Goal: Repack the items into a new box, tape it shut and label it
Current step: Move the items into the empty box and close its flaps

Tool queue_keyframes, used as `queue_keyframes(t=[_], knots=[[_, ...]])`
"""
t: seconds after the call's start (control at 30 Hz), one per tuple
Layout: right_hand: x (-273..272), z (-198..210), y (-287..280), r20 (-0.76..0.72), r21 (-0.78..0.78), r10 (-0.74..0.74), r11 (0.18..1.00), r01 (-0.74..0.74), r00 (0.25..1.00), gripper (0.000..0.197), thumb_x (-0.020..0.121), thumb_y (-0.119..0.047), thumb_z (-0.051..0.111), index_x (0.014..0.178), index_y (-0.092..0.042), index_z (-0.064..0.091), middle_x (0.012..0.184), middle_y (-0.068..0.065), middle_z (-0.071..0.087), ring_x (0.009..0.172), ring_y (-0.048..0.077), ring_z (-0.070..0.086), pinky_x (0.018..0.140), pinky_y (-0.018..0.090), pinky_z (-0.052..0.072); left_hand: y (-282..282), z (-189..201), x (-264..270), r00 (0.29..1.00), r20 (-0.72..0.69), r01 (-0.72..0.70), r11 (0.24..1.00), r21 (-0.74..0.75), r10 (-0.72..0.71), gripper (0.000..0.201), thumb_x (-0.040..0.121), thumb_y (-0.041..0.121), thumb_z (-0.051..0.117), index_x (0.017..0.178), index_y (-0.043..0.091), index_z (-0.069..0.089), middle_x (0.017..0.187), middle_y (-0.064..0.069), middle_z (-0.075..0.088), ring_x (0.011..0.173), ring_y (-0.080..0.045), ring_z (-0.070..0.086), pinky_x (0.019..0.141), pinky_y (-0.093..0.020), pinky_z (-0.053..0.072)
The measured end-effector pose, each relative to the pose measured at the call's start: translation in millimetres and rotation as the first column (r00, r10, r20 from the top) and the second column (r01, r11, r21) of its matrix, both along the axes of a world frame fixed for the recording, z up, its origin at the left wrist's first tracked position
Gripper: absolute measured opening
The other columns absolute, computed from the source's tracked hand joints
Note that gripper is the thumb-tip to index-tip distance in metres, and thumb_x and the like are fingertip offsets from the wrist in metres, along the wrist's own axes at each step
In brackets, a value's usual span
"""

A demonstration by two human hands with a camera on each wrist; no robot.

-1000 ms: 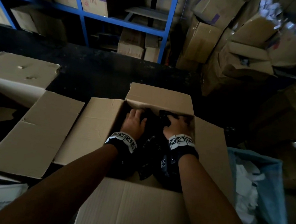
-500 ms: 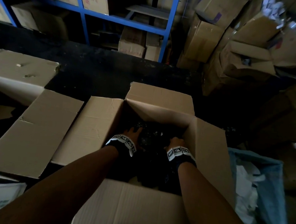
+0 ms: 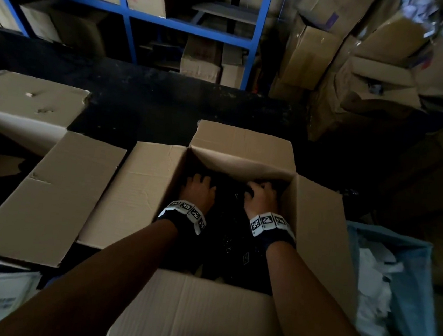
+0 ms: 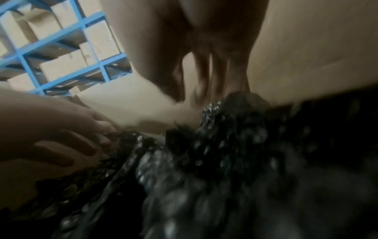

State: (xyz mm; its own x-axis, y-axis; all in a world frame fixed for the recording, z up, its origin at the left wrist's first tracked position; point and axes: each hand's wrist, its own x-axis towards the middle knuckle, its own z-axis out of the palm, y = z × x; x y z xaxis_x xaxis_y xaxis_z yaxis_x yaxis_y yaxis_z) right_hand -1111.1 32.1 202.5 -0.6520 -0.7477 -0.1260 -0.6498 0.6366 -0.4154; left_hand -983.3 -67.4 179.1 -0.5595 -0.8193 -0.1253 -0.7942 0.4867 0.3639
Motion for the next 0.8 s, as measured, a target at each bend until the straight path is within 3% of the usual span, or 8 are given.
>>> queue_keyframes(t=[0.1, 0.27, 0.37, 0.47, 0.53, 0.63, 0.7, 0.8], knots=[[0.6, -16.9, 0.5, 0.207, 0.254, -0.007, 0.966, -0.047, 0.978, 0.057, 0.097, -0.042, 0.045, 0.149, -0.033, 0.025, 0.156, 0.014, 0.015, 0.140, 0.043, 0.019, 0.115, 0.048, 0.023, -1.6, -20.5, -0.7, 0.987, 0.058, 0.140, 0.984, 0.114, -0.147, 0.054, 0.096, 0.036, 0.039, 0.146, 0.025, 0.023, 0.152, -0.015, 0.019, 0.136, -0.037, 0.023, 0.110, -0.048, 0.027], [0.6, -47.4, 10.4, 0.255, 0.468, -0.044, 0.880, -0.084, 0.966, 0.080, 0.090, -0.058, 0.048, 0.152, -0.035, 0.004, 0.161, 0.010, -0.008, 0.146, 0.041, -0.010, 0.117, 0.055, 0.009, -3.2, -39.5, 0.6, 0.895, 0.305, 0.232, 0.923, 0.308, -0.326, 0.062, 0.094, 0.048, 0.039, 0.147, 0.037, 0.010, 0.158, -0.005, -0.010, 0.144, -0.036, -0.008, 0.112, -0.060, 0.010], [-4.1, -47.1, 8.8, 0.219, 0.417, -0.050, 0.908, -0.047, 0.975, 0.084, 0.085, -0.057, 0.057, 0.151, -0.030, 0.013, 0.159, 0.013, 0.004, 0.144, 0.042, 0.005, 0.116, 0.054, 0.016, -2.0, -36.8, -0.9, 0.897, 0.322, 0.209, 0.932, 0.295, -0.303, 0.069, 0.090, 0.050, 0.045, 0.147, 0.035, 0.009, 0.158, -0.005, -0.008, 0.144, -0.035, -0.006, 0.112, -0.059, 0.012], [-5.8, -37.0, 4.0, 0.018, 0.229, -0.045, 0.973, 0.040, 0.999, 0.076, 0.077, -0.047, 0.070, 0.140, -0.026, 0.032, 0.146, 0.015, 0.024, 0.135, 0.039, 0.025, 0.107, 0.053, 0.030, 1.3, -29.4, -3.7, 0.960, 0.209, 0.178, 0.982, 0.066, -0.188, 0.058, 0.087, 0.047, 0.048, 0.141, 0.034, 0.032, 0.155, -0.008, 0.014, 0.141, -0.034, 0.012, 0.111, -0.054, 0.019], [-6.2, -36.1, 2.3, -0.069, 0.177, -0.045, 0.982, 0.057, 0.997, 0.072, 0.077, -0.046, 0.070, 0.137, -0.025, 0.036, 0.146, 0.014, 0.025, 0.135, 0.037, 0.025, 0.105, 0.052, 0.032, 2.1, -28.8, -3.6, 0.981, 0.143, 0.140, 0.988, -0.059, -0.131, 0.050, 0.087, 0.045, 0.049, 0.135, 0.032, 0.043, 0.153, -0.009, 0.021, 0.139, -0.034, 0.016, 0.111, -0.050, 0.021], [-7.2, -46.2, 3.4, 0.127, 0.266, -0.059, 0.964, 0.023, 0.990, 0.081, 0.083, -0.047, 0.064, 0.148, -0.025, 0.022, 0.158, 0.013, 0.002, 0.146, 0.036, 0.002, 0.113, 0.055, 0.020, 3.7, -38.4, 0.0, 0.961, 0.244, 0.092, 0.985, 0.147, -0.126, 0.069, 0.088, 0.052, 0.047, 0.146, 0.031, 0.017, 0.157, -0.009, -0.001, 0.143, -0.037, -0.002, 0.113, -0.055, 0.012], [-9.0, -54.6, 5.4, 0.221, 0.299, 0.013, 0.951, -0.081, 0.975, 0.076, 0.088, -0.043, 0.059, 0.150, -0.028, 0.018, 0.161, 0.008, -0.001, 0.148, 0.032, -0.004, 0.115, 0.055, 0.016, 3.9, -43.4, 1.0, 0.948, 0.274, 0.080, 0.954, 0.289, -0.162, 0.072, 0.090, 0.054, 0.042, 0.147, 0.037, 0.003, 0.157, -0.007, -0.014, 0.143, -0.038, -0.010, 0.113, -0.057, 0.007], [-9.7, -58.9, 8.9, 0.186, 0.184, 0.098, 0.974, -0.133, 0.978, 0.064, 0.094, -0.026, 0.055, 0.150, -0.031, 0.023, 0.161, 0.005, 0.003, 0.149, 0.028, -0.002, 0.116, 0.055, 0.018, 1.9, -43.2, -0.1, 0.956, 0.199, 0.156, 0.947, 0.281, -0.216, 0.060, 0.092, 0.053, 0.038, 0.145, 0.043, 0.012, 0.157, -0.005, -0.015, 0.142, -0.038, -0.013, 0.114, -0.059, 0.009]])
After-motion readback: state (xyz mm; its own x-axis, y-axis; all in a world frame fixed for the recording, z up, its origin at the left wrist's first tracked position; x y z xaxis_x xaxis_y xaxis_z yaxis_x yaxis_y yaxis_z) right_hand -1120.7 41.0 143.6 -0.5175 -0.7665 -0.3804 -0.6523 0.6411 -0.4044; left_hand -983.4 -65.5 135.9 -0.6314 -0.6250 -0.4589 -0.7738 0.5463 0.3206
